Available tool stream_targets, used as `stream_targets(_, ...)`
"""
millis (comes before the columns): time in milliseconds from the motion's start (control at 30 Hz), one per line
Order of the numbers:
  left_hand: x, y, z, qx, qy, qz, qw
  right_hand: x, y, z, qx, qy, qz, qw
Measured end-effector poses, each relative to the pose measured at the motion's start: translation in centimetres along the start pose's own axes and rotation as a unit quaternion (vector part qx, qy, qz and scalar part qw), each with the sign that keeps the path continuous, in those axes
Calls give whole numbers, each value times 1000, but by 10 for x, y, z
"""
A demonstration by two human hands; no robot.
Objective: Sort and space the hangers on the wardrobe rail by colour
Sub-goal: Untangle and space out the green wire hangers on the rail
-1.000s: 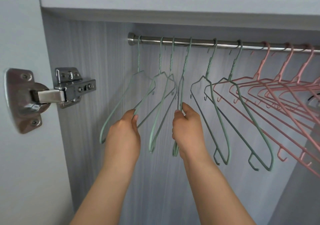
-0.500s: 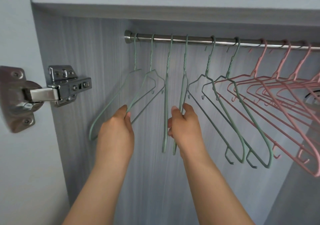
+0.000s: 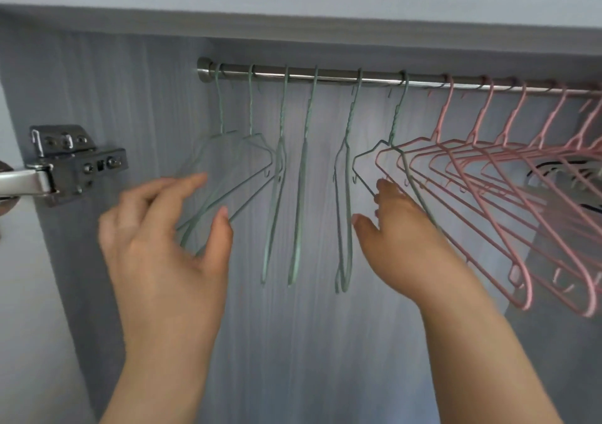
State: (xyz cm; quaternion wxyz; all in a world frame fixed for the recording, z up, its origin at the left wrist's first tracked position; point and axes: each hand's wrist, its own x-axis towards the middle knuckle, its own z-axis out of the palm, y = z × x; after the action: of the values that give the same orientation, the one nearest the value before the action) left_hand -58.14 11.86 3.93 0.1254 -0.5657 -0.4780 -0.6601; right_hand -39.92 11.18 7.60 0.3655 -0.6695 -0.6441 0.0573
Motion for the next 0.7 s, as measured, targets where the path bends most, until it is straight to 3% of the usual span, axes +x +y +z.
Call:
stream_targets(67,-18,23,1,-118,-47,9,992,6,3,13,120,-35,34,992)
stream_targets(133,-35,41,9,-193,-144,-5,971,12,3,26,234,-25,58,970)
stream_targets(233,-51,48,29,-166,-254,-28,953,19,4,41,325,2,91,941)
stream_targets(400,-59,46,41,-120,-259,-24,958,22,10,50,342,56,67,936)
stream_targets(700,-64,49,42,-111,-231,-5,966,28,13,50,337,64,24,939)
